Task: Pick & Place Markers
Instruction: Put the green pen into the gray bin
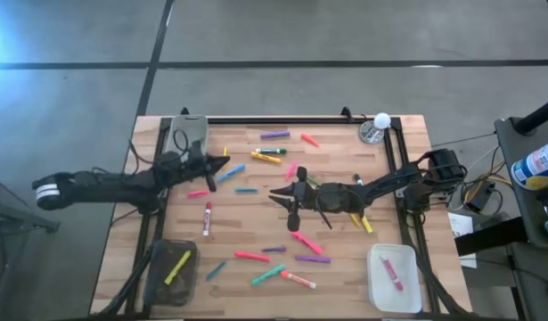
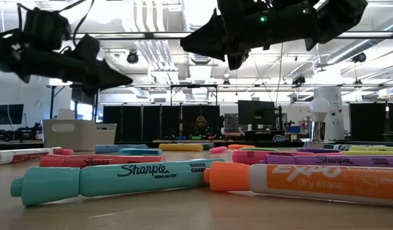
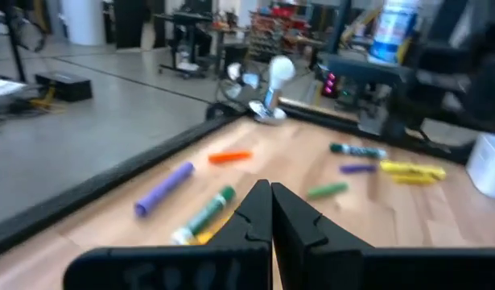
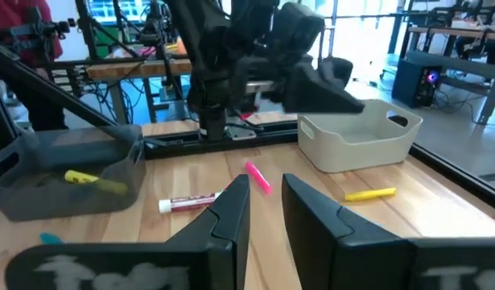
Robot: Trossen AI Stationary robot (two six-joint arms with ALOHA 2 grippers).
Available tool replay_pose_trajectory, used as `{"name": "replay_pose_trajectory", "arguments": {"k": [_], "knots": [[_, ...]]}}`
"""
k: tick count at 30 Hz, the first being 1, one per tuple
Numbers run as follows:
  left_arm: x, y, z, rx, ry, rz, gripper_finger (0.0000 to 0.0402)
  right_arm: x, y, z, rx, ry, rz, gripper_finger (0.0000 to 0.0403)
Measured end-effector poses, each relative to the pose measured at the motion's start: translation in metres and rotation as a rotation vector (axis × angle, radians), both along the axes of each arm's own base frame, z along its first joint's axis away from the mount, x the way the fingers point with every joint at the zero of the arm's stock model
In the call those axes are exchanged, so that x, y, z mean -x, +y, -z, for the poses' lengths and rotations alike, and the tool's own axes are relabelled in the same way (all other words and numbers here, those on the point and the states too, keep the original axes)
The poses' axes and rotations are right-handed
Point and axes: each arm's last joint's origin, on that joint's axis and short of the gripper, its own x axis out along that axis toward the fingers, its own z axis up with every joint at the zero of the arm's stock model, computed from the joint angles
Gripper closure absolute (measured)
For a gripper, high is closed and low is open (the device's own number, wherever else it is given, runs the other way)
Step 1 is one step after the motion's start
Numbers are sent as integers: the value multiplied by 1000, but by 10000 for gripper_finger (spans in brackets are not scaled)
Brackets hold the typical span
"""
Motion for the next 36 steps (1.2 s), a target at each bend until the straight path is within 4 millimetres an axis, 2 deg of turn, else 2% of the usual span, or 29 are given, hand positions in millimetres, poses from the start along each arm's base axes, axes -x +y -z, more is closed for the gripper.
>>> {"name": "replay_pose_trajectory", "arguments": {"k": [6,13,17,21,27,36], "knots": [[7,-10,21,15,46,46,401,11,0,-6,-38,109,6,337],[5,-13,18,-16,25,73,401,34,-1,-21,-123,240,55,368],[5,-14,19,-26,32,82,401,56,4,-24,-145,357,141,391],[5,-14,19,-36,38,82,401,78,6,-29,-186,455,198,394],[5,-14,20,-35,44,82,401,101,1,-23,-222,616,280,394],[5,-14,22,-33,62,81,401,99,-16,-1,-223,702,372,394]]}}
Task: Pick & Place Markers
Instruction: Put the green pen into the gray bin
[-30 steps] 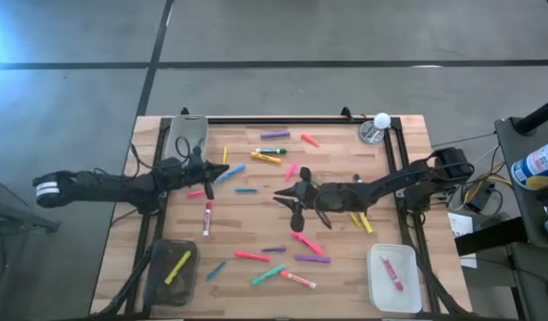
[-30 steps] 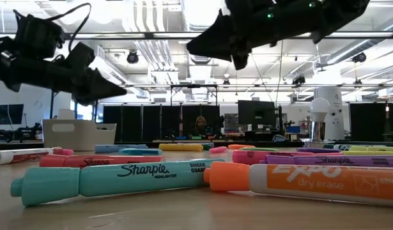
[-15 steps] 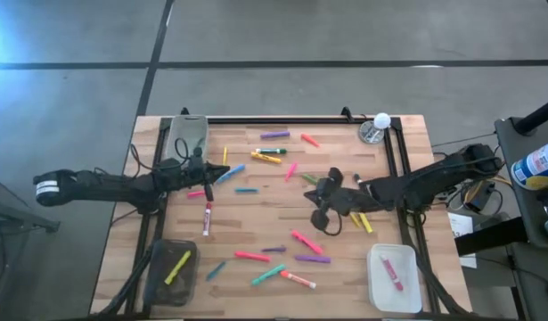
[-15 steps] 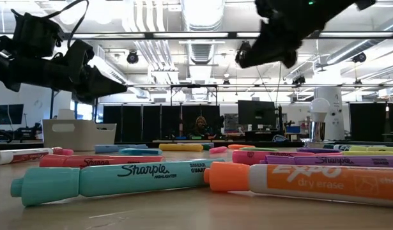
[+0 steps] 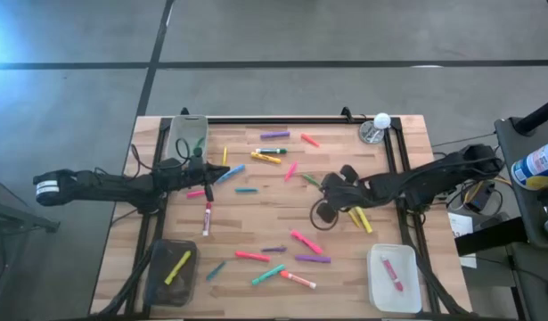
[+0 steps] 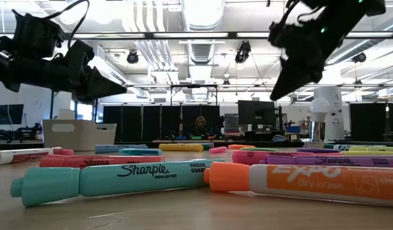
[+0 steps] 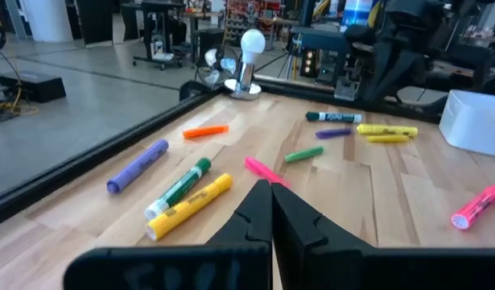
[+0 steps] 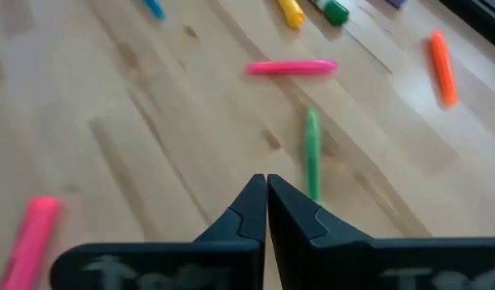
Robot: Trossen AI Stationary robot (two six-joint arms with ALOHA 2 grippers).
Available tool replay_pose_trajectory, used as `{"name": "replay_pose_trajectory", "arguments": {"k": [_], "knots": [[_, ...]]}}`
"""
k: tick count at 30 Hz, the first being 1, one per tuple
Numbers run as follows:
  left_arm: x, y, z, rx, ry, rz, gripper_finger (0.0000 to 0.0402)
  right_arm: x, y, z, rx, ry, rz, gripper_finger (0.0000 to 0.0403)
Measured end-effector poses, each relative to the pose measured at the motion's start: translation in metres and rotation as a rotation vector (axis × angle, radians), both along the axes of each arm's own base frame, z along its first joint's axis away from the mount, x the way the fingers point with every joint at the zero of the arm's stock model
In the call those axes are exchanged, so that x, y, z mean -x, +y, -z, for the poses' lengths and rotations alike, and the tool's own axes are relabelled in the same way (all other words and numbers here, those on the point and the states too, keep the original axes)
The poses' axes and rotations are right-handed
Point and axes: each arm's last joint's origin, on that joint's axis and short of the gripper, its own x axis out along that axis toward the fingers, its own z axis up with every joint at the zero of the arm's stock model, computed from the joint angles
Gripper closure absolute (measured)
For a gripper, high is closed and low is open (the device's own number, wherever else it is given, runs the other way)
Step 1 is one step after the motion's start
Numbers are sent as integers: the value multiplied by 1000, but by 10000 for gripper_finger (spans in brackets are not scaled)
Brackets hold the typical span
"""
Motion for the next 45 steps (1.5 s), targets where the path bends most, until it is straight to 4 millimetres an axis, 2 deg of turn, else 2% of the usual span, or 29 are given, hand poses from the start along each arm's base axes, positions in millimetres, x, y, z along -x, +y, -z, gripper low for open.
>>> {"name": "replay_pose_trajectory", "arguments": {"k": [6,16,21,35,39,45], "knots": [[0,0,2,12,14,-1,401,-6,-12,11,13,52,39,394],[0,0,2,16,19,-2,401,-6,-28,10,-10,50,77,394],[0,0,2,17,24,-2,402,-9,-39,15,-63,69,93,393],[0,0,2,18,26,-2,402,-17,-62,51,-121,218,129,295],[0,0,2,18,27,-2,402,-21,-66,60,-170,234,109,290],[0,0,3,19,30,-2,402,-26,-69,68,-167,244,71,304]]}}
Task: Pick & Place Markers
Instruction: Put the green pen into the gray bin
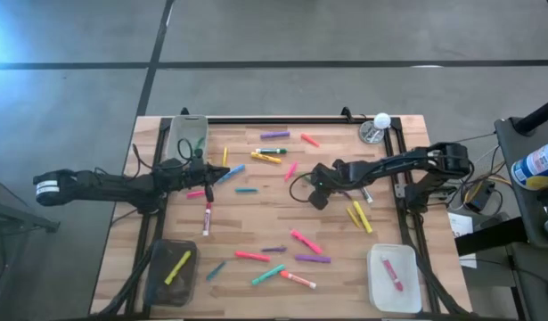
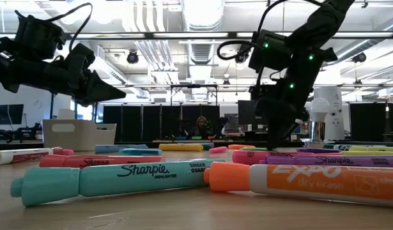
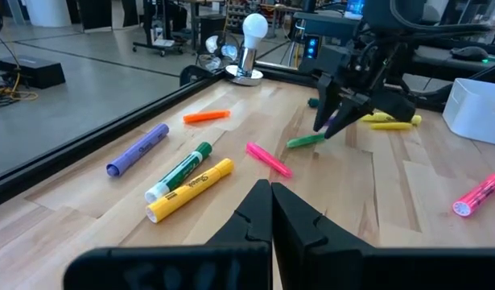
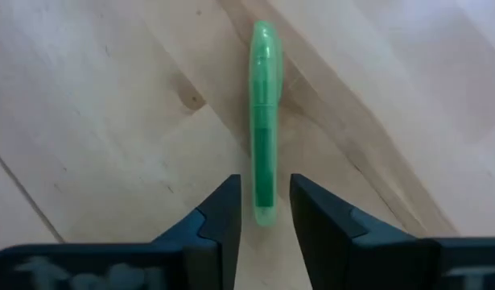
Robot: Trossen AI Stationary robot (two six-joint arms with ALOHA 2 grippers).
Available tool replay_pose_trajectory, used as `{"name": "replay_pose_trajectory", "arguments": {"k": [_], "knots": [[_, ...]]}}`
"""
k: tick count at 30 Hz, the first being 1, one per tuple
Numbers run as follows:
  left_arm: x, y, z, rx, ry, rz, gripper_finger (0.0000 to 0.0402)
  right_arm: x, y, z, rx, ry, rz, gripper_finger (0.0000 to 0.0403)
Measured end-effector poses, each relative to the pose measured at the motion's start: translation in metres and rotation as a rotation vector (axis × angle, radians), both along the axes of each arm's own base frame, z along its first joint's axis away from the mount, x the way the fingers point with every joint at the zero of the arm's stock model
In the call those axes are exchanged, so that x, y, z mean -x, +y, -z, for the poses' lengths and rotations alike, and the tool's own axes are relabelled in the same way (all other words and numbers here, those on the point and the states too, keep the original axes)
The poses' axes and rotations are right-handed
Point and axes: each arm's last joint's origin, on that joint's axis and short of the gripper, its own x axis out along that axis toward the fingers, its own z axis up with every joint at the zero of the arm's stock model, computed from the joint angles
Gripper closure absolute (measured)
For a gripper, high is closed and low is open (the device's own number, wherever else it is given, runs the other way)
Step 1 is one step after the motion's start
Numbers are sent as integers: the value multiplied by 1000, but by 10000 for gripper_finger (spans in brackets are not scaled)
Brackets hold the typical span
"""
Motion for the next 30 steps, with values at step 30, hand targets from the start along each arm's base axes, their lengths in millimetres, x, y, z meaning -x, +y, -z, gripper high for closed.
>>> {"name": "replay_pose_trajectory", "arguments": {"k": [30], "knots": [[0,0,-3,18,-33,-3,402,-32,27,-21,103,-459,-257,372]]}}
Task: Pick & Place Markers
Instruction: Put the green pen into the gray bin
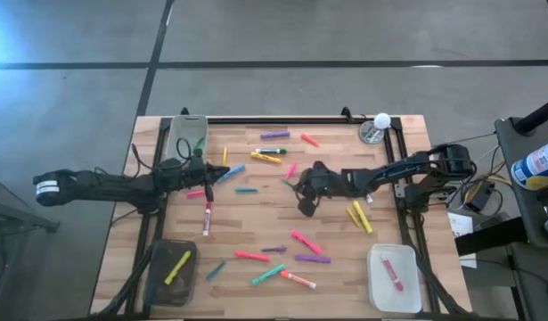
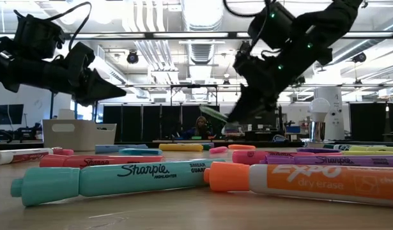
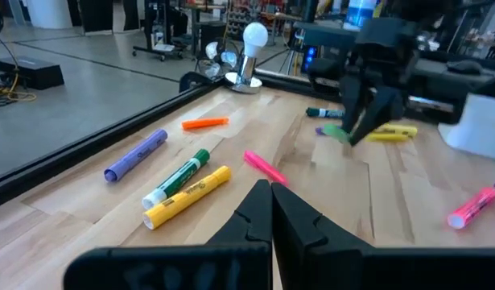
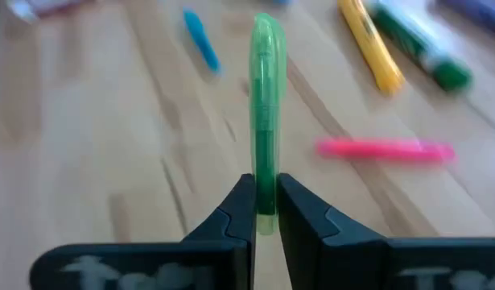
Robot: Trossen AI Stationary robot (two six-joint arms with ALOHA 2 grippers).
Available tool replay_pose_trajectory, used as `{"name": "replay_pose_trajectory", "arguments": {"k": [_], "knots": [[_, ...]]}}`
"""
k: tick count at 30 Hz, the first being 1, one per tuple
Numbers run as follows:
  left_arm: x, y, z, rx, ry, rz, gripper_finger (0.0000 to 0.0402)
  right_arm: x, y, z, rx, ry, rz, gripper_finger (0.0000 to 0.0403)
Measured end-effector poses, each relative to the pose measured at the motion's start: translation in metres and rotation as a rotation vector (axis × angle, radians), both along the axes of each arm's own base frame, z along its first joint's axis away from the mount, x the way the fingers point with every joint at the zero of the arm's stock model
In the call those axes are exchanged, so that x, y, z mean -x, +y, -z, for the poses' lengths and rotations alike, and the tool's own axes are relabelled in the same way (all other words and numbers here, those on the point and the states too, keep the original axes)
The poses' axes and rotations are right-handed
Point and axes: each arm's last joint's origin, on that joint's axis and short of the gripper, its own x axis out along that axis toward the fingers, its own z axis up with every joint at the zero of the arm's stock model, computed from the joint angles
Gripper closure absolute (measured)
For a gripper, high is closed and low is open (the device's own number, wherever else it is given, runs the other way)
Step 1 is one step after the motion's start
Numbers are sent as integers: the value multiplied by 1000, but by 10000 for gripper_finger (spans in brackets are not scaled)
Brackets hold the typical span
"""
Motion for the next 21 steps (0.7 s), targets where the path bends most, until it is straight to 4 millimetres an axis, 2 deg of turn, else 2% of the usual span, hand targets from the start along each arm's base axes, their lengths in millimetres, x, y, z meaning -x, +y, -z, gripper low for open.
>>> {"name": "replay_pose_trajectory", "arguments": {"k": [5,9,17,21], "knots": [[-2,0,-1,177,-52,-13,402,-13,14,-4,62,-133,-89,373],[-9,-1,-4,235,3,62,390,-21,20,0,100,-189,-129,373],[-29,-21,-20,225,1,231,291,-34,20,1,102,-204,-128,368],[-40,-36,-32,152,-68,280,259,-40,20,-3,104,-262,-125,367]]}}
